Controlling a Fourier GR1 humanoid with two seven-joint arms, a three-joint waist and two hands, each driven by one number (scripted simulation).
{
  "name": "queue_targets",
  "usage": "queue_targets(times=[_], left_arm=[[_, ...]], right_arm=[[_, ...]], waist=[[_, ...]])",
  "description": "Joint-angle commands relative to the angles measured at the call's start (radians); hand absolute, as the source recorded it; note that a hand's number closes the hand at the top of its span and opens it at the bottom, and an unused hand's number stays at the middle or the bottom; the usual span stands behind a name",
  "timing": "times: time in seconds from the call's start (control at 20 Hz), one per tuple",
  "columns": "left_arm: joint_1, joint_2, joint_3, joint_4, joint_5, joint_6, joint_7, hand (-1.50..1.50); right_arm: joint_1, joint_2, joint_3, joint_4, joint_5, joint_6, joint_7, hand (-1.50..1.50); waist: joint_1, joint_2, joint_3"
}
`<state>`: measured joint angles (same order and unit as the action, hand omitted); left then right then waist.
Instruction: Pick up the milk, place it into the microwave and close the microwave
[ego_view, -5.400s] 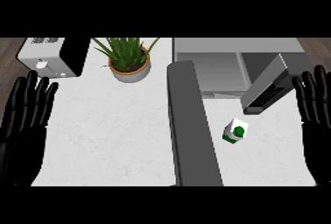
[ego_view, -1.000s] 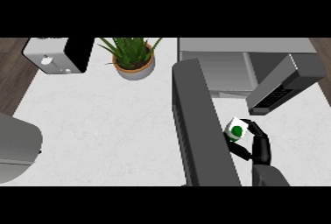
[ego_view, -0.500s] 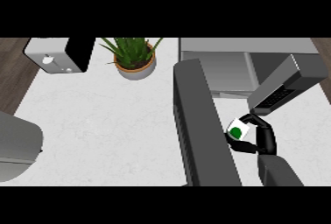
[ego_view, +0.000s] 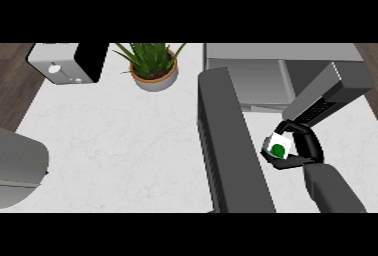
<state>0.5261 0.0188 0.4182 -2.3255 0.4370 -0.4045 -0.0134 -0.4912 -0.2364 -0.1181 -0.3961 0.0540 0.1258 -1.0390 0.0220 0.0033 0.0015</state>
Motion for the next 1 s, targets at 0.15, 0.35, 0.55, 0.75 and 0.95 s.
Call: queue_targets(times=[0.15,0.35,0.55,0.75,0.95], left_arm=[[-0.002,-0.007,0.06,0.019,0.021,-0.017,-0.005,-1.5],[0.045,-0.017,0.077,-0.011,0.065,-0.034,0.01,-1.5],[-0.003,-0.011,0.11,0.027,0.051,-0.046,0.023,-1.5],[0.016,0.008,0.125,0.058,0.074,-0.086,-0.014,-1.5],[-0.018,0.009,0.09,0.037,0.05,-0.05,0.026,-1.5]], right_arm=[[0.054,0.043,0.06,-0.202,0.006,0.04,0.009,1.5],[-0.003,0.056,0.048,-0.275,-0.018,0.014,0.162,1.5],[-0.052,0.113,0.059,-0.28,0.007,-0.065,0.187,1.5],[-0.176,0.117,0.045,-0.258,0.026,-0.14,0.308,1.5],[-0.288,0.095,0.05,-0.177,0.092,-0.228,0.336,1.5]], waist=[[-0.025,-0.009,-0.003],[-0.016,-0.007,-0.002],[-0.012,-0.005,-0.002],[-0.001,-0.002,-0.002],[0.005,0.002,-0.001]])
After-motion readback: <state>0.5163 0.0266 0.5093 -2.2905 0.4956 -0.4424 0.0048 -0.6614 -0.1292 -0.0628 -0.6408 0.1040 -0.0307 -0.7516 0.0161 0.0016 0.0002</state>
